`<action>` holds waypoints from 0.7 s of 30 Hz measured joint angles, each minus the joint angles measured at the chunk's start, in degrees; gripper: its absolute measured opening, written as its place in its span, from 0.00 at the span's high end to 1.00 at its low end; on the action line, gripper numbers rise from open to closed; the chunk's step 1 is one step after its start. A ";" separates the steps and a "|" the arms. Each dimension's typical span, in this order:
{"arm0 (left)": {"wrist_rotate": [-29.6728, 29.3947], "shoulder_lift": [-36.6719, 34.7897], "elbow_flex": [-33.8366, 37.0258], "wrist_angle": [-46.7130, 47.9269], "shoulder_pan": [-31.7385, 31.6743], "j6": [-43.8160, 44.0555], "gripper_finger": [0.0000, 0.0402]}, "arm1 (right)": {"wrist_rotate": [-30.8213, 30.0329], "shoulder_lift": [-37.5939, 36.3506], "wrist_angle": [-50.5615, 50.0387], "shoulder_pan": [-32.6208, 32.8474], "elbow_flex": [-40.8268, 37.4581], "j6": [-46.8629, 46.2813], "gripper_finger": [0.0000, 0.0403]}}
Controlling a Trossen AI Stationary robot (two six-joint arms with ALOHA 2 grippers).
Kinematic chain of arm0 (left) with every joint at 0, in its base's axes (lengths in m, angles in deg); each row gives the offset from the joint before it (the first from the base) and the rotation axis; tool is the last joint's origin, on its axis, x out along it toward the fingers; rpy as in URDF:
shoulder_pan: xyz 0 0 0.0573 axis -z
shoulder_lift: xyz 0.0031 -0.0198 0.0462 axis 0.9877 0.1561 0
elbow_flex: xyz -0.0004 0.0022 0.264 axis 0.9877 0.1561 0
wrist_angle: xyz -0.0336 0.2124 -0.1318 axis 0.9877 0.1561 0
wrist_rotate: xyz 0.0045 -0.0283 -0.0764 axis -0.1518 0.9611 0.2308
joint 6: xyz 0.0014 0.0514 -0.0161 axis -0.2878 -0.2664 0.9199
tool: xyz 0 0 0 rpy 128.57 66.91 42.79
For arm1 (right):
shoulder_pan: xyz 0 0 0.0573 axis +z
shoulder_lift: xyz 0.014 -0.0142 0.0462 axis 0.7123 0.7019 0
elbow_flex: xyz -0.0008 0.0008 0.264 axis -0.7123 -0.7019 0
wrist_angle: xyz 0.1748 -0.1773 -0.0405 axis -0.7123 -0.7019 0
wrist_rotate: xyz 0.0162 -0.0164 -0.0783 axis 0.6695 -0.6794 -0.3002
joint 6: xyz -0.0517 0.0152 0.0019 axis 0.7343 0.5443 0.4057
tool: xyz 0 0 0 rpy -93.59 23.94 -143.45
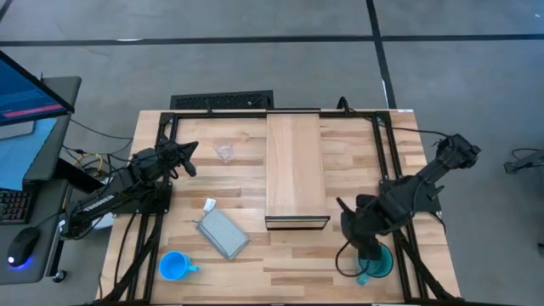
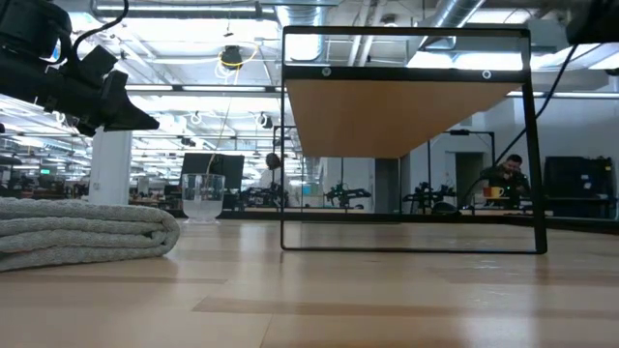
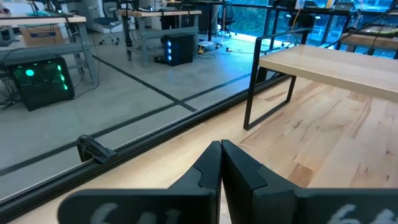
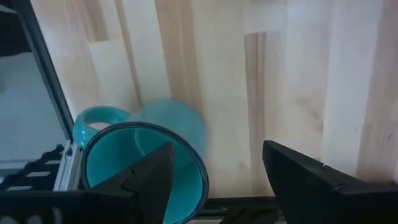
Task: Stack small to large cups/mugs on shelf
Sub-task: Put the blue mug on the shelf
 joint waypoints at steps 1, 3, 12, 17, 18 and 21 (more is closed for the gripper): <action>0.00 0.00 0.00 0.00 0.01 -0.08 1.00 | -0.02 0.47 0.12 0.54 0.00 -0.25 0.34; 0.00 0.00 0.00 0.00 0.01 -0.02 1.00 | 0.02 1.58 0.04 1.63 0.00 -0.67 0.34; 0.00 0.00 0.01 0.00 0.02 0.16 1.00 | 0.51 2.25 0.38 5.66 0.00 -7.32 0.34; 0.00 0.00 0.01 0.00 0.02 0.20 1.00 | -0.11 2.25 0.12 8.18 -0.01 -7.85 0.34; 0.00 0.00 0.01 0.00 0.02 0.22 1.00 | -0.24 2.25 0.06 8.72 -0.15 -7.87 0.34; 0.00 0.00 0.00 0.00 0.02 0.26 1.00 | -0.21 2.24 0.44 10.20 -2.60 -8.93 0.34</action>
